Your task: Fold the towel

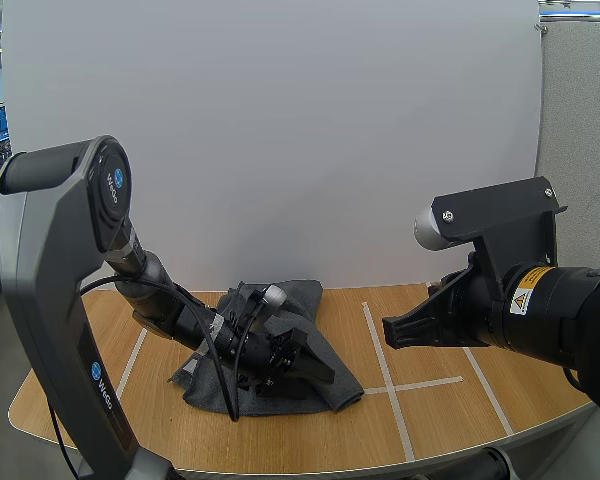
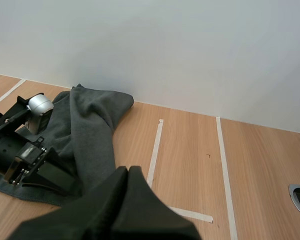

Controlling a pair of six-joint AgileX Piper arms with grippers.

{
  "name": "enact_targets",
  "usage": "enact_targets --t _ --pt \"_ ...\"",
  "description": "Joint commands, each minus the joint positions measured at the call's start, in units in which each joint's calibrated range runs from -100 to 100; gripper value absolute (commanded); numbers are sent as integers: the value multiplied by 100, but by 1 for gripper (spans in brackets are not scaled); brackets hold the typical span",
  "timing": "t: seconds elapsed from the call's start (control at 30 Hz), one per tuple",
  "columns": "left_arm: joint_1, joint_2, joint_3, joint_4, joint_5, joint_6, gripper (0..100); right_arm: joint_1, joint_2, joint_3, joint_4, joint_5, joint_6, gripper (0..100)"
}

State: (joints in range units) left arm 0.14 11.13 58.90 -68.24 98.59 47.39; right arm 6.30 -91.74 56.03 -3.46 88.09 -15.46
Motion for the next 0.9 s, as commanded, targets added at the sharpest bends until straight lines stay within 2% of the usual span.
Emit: enact_targets --t 0.0,0.5,0.6,0.77,0.87 --pt "-19 89 -21 -206 141 43 89 8 -43 -13 20 22 22 0" --pt "-26 414 -27 -291 -164 78 89 8 -43 -13 20 22 22 0" --pt "-140 414 -71 -293 -438 78 89 8 -43 -13 20 22 22 0" --pt "-446 414 -250 -347 -698 78 89 8 -43 -13 -15 37 22 0" --pt "-497 414 -386 -467 -698 4 89 8 -43 -13 -26 37 22 0"
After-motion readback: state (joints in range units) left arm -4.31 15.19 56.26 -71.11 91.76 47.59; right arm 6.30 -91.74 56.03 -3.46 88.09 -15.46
